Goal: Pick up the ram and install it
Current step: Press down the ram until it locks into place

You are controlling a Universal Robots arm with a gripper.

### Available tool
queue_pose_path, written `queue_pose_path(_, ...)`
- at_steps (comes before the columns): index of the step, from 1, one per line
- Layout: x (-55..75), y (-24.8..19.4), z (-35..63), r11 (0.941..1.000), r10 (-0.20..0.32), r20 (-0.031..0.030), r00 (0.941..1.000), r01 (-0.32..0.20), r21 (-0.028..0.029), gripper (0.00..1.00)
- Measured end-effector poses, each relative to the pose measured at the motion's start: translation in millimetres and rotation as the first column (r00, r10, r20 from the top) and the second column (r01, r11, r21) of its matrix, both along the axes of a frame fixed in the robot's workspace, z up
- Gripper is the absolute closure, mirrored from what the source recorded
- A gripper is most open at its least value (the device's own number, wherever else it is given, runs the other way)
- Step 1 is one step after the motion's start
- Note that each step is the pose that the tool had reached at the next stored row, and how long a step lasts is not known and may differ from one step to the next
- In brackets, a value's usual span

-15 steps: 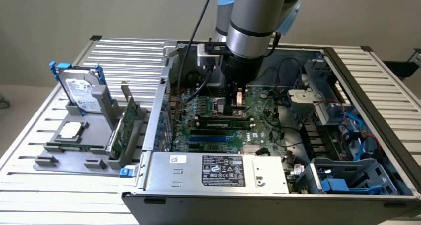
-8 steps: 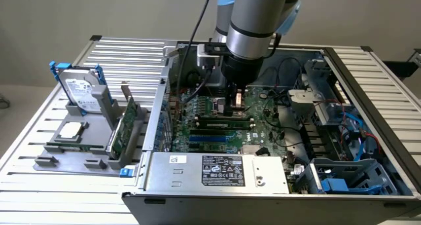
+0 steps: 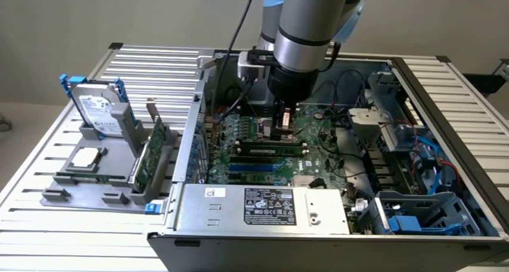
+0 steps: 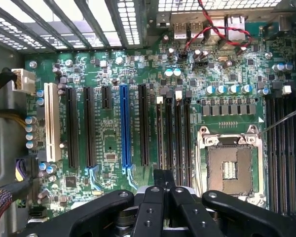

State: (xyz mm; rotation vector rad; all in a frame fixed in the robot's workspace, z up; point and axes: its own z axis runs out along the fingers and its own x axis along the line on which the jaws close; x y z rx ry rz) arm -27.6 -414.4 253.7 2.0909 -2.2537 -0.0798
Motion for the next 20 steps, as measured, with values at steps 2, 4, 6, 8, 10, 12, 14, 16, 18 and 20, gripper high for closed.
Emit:
queue_pose_path(2, 0.0, 0.0, 0.0, 0.9995, -0.031, 0.0, 0.9995, 0.031, 0.0, 0.89)
queue_pose_path(4, 0.0, 0.0, 0.0, 0.9982, -0.059, 0.0, 0.9982, 0.059, 0.0, 0.89)
queue_pose_path(6, 0.0, 0.0, 0.0, 0.9964, -0.085, 0.0001, 0.9964, 0.085, 0.0, 0.89)
queue_pose_path(8, 0.0, 0.0, -0.1, 0.9939, -0.11, 0.0002, 0.9939, 0.11, 0.0, 0.89)
queue_pose_path(10, 0.0, 0.0, -0.1, 0.9906, -0.137, 0.0004, 0.9906, 0.137, -0.0007, 0.89)
queue_pose_path(12, 0.0, 0.0, -0.1, 0.9868, -0.162, 0.0009, 0.9868, 0.162, -0.0026, 0.89)
queue_pose_path(14, 0.1, -0.1, -0.1, 0.9828, -0.185, 0.0021, 0.9828, 0.185, -0.0056, 0.89)
queue_pose_path(16, 0.0, 0.0, -0.1, 0.9783, -0.207, 0.0038, 0.9784, 0.207, -0.0092, 0.89)
queue_pose_path(18, 0.0, 0.0, -0.2, 0.9735, -0.228, 0.0068, 0.9736, 0.228, -0.0141, 0.89)
queue_pose_path(20, 0.0, 0.0, -0.3, 0.9683, -0.249, 0.0101, 0.9685, 0.249, -0.019, 0.89)
